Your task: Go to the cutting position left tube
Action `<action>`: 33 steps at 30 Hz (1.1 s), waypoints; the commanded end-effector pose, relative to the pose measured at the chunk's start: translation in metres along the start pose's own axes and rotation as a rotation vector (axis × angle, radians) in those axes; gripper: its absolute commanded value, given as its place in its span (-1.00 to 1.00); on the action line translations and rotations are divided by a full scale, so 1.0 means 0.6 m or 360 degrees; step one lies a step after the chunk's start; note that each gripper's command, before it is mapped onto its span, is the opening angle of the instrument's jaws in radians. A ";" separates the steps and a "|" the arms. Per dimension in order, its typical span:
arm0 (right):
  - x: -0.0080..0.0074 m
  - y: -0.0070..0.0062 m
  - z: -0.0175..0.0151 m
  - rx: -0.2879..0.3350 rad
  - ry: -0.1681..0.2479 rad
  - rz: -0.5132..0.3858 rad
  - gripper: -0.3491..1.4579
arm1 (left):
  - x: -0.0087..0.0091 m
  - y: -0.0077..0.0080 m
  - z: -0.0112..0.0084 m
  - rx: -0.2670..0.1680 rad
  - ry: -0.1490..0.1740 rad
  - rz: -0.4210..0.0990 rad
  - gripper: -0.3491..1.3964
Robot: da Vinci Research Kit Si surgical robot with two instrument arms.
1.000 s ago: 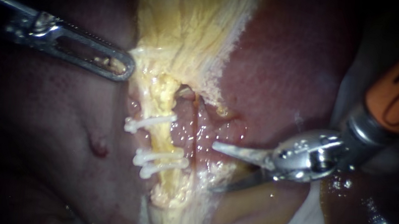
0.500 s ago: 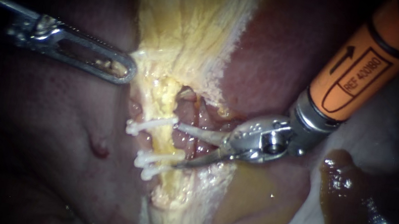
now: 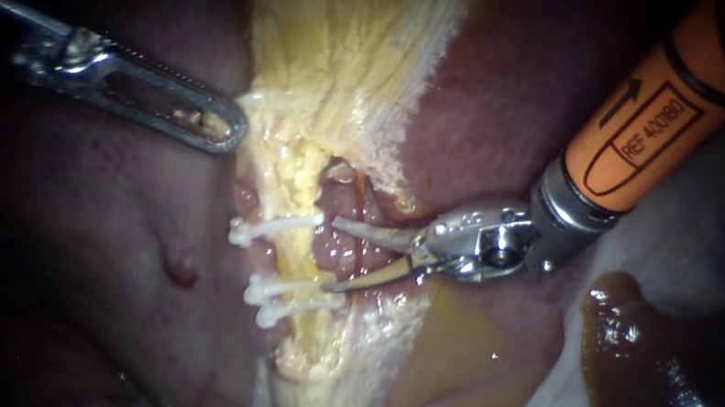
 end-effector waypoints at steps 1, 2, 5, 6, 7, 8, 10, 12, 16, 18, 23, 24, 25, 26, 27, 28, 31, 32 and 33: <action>0.0001 0.0000 0.0001 0.0003 0.0002 -0.0001 0.98 | 0.0000 0.0000 0.0000 0.0000 0.0000 0.0000 -1.00; 0.0002 0.0000 0.0001 0.0004 0.0001 -0.0001 0.98 | 0.0000 0.0000 0.0000 0.0000 0.0000 0.0000 -1.00; 0.0004 -0.0001 0.0004 0.0022 0.0009 -0.0004 0.98 | 0.0000 0.0000 0.0000 0.0000 0.0000 0.0000 -1.00; 0.0005 -0.0001 0.0006 0.0030 0.0018 -0.0006 0.98 | 0.0000 0.0000 0.0000 0.0000 0.0000 0.0000 -1.00; 0.0008 -0.0001 0.0008 0.0049 0.0029 -0.0004 0.98 | 0.0000 0.0000 0.0000 0.0000 0.0000 0.0000 -1.00; 0.0010 -0.0002 0.0010 0.0060 0.0037 -0.0002 0.98 | 0.0000 0.0000 0.0000 0.0000 0.0000 0.0000 -1.00; 0.0015 -0.0005 0.0014 0.0099 0.0055 -0.0008 0.98 | 0.0000 0.0000 0.0000 0.0000 0.0000 0.0000 -1.00; 0.0021 -0.0010 0.0018 0.0133 0.0068 -0.0023 0.99 | 0.0000 0.0000 0.0000 0.0000 0.0000 0.0000 -1.00; 0.0033 -0.0024 0.0028 0.0201 0.0092 -0.0073 0.99 | -0.0001 -0.0001 0.0001 -0.0001 -0.0001 0.0000 -1.00; 0.0036 -0.0031 0.0033 0.0224 0.0098 -0.0091 0.98 | -0.0001 -0.0001 0.0002 -0.0001 -0.0001 0.0000 -1.00; 0.0046 -0.0045 0.0049 0.0286 0.0135 -0.0135 0.96 | -0.0001 -0.0001 0.0003 -0.0001 -0.0001 -0.0001 -1.00; 0.0048 -0.0046 0.0051 0.0298 0.0147 -0.0141 0.96 | -0.0001 -0.0001 0.0003 -0.0001 -0.0001 -0.0001 -1.00; 0.0049 -0.0047 0.0054 0.0310 0.0154 -0.0139 0.94 | -0.0002 -0.0001 0.0003 -0.0001 -0.0001 -0.0001 -1.00; 0.0051 -0.0046 0.0058 0.0322 0.0156 -0.0148 0.94 | -0.0002 -0.0001 0.0004 -0.0002 -0.0001 -0.0001 -1.00; 0.0053 -0.0045 0.0061 0.0331 0.0160 -0.0154 0.92 | -0.0002 -0.0002 0.0005 -0.0002 -0.0001 -0.0001 -1.00; 0.0055 -0.0044 0.0064 0.0337 0.0159 -0.0158 0.92 | -0.0003 -0.0002 0.0006 -0.0002 -0.0002 -0.0001 -1.00; 0.0061 -0.0040 0.0079 0.0357 0.0178 -0.0171 0.88 | -0.0003 -0.0003 0.0007 -0.0003 -0.0002 -0.0002 -1.00; 0.0062 -0.0038 0.0086 0.0365 0.0194 -0.0165 0.88 | -0.0004 -0.0003 0.0008 -0.0003 -0.0002 -0.0002 -1.00; 0.0064 -0.0037 0.0091 0.0371 0.0207 -0.0168 0.88 | -0.0004 -0.0003 0.0009 -0.0004 -0.0003 -0.0002 -1.00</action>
